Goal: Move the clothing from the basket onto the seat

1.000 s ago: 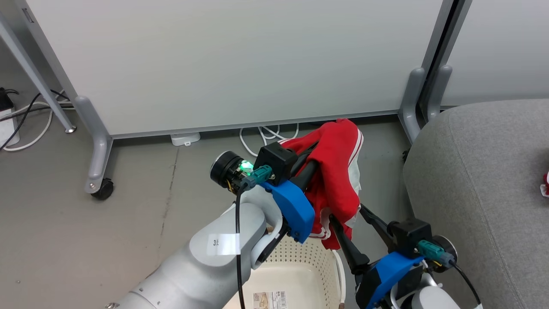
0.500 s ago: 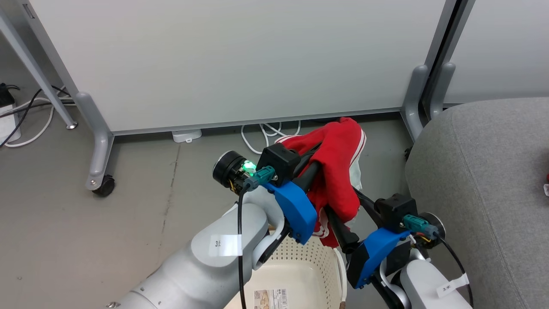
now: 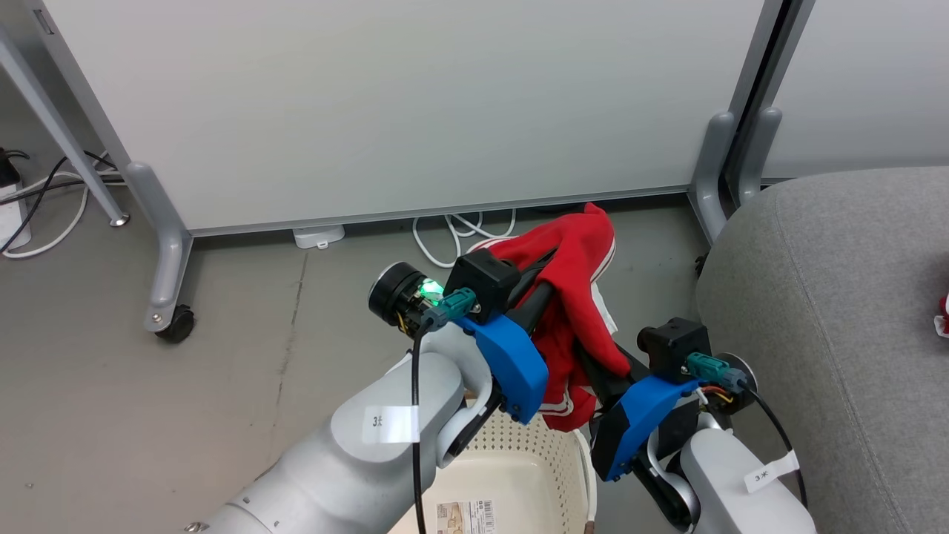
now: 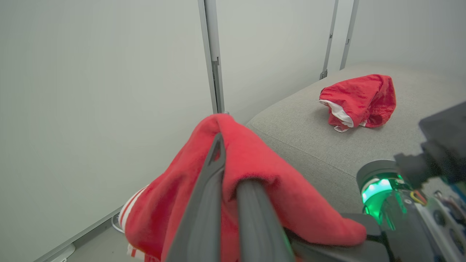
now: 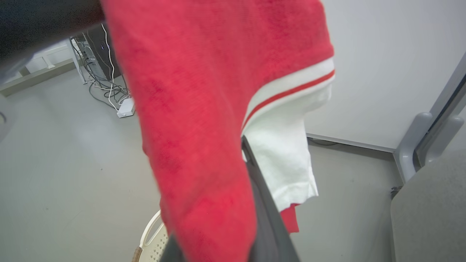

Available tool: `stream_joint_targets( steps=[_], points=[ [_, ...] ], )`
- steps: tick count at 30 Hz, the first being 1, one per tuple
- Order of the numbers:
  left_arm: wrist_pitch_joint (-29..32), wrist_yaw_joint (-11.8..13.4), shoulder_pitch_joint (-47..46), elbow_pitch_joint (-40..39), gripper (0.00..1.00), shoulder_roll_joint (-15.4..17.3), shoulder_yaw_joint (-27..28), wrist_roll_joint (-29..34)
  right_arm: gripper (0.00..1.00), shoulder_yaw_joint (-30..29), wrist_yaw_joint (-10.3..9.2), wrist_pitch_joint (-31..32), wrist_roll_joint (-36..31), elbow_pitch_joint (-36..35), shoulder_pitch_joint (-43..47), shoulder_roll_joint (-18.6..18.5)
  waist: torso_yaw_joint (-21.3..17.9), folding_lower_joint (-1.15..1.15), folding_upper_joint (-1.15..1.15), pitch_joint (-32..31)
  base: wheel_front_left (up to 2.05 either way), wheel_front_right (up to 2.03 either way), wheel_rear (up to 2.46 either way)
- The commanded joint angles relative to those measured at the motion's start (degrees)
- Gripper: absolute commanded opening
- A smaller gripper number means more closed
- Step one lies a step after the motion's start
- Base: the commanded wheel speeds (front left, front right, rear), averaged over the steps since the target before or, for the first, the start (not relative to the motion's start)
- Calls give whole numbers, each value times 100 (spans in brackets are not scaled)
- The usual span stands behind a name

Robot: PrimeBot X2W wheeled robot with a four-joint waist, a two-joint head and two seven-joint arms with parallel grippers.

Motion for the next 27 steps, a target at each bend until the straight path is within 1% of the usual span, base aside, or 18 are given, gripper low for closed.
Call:
stream_joint_targets(
  steps=[1,27],
  points=[
    [-30,-4,-25,-2,0,-3,21,7,0,21,1,-36,40,57,-81,-10,-12,0,0,-5,0,0,0],
    [-31,-2,72,58,0,-2,100,-6,0,76,1,-249,191,414,-187,-10,-105,0,0,-82,0,0,0]
  ],
)
